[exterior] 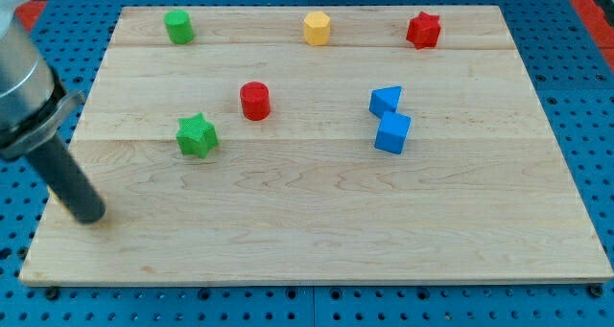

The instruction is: Place the heart at the center left of the board

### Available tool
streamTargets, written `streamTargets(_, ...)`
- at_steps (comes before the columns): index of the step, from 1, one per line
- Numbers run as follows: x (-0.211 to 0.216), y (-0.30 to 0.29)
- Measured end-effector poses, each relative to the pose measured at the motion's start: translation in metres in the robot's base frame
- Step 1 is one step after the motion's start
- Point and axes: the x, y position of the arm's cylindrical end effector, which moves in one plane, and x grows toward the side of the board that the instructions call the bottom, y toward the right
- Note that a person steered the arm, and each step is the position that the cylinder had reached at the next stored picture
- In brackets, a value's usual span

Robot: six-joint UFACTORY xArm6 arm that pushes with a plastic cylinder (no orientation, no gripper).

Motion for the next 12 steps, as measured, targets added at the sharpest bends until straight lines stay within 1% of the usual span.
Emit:
streamTargets(1,0.025,-0.01)
streamTargets(2,-0.005,-0.058)
streamTargets(3,-0.041,-0.04)
streamTargets(4,-0.063,-0.013)
streamTargets(5,-0.085,-0.011)
streamTargets(6,-0.072,0.022)
streamTargets(7,-0.102,0.03)
streamTargets(8,-0.133,0.019)
streamTargets(9,-0.13,0.019)
streamTargets(10,-0.093,0.02)
streamTargets(11,-0.105,-0.009)
streamTargets(12,-0.15,-0.001)
